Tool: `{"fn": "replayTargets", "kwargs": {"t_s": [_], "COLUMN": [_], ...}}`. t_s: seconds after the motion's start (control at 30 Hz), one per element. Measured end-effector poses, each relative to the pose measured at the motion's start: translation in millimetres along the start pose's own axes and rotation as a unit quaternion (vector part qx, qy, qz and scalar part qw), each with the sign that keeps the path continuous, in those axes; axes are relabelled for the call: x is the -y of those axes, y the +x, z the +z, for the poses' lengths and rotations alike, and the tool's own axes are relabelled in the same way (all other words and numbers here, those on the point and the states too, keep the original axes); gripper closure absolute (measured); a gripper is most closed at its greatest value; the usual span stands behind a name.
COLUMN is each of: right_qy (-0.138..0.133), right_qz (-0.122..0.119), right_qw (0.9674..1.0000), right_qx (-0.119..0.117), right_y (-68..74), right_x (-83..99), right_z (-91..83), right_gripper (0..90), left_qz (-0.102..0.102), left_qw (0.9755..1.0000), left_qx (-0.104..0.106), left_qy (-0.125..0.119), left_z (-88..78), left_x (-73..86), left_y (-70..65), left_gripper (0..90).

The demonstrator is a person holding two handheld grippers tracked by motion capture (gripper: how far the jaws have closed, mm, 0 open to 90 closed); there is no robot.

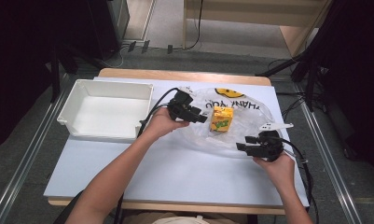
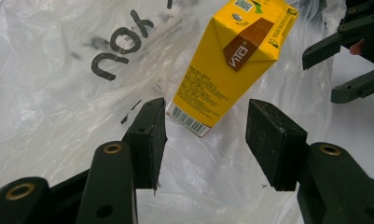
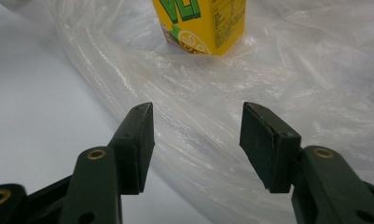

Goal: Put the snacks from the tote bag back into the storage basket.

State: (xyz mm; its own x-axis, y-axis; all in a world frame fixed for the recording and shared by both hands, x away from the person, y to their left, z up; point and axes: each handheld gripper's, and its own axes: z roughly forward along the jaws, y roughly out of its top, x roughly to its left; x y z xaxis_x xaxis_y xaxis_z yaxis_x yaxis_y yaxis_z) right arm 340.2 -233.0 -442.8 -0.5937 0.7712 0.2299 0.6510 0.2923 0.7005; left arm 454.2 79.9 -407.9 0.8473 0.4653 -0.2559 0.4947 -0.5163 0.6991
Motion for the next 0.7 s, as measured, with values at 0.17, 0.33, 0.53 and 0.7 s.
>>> {"fn": "replayTargets", "kwargs": {"t_s": [0.17,0.33,0.53,0.7], "right_qy": [0.001,0.003,0.004,-0.001], "right_qz": [0.0,0.002,0.005,0.008], "right_qw": [1.0,1.0,1.0,1.0], "right_qx": [0.001,0.001,-0.002,-0.006], "right_y": [0.0,-0.4,-0.5,-0.6], "right_x": [0.1,0.3,0.3,0.2], "right_z": [0.5,1.2,2.1,1.2], "right_gripper": [46.1,46.1,43.0,42.8], "left_qz": [0.006,0.012,0.022,0.025], "left_qw": [0.9999,0.9999,0.9997,0.9996], "left_qx": [0.008,0.011,0.014,0.014], "left_qy": [0.002,0.002,-0.002,-0.005], "left_z": [3.8,6.8,12.2,15.0], "left_x": [0.4,1.4,2.1,1.6], "left_y": [-3.0,-4.2,-3.9,-4.3], "left_gripper": [46.0,43.4,40.1,39.6]}}
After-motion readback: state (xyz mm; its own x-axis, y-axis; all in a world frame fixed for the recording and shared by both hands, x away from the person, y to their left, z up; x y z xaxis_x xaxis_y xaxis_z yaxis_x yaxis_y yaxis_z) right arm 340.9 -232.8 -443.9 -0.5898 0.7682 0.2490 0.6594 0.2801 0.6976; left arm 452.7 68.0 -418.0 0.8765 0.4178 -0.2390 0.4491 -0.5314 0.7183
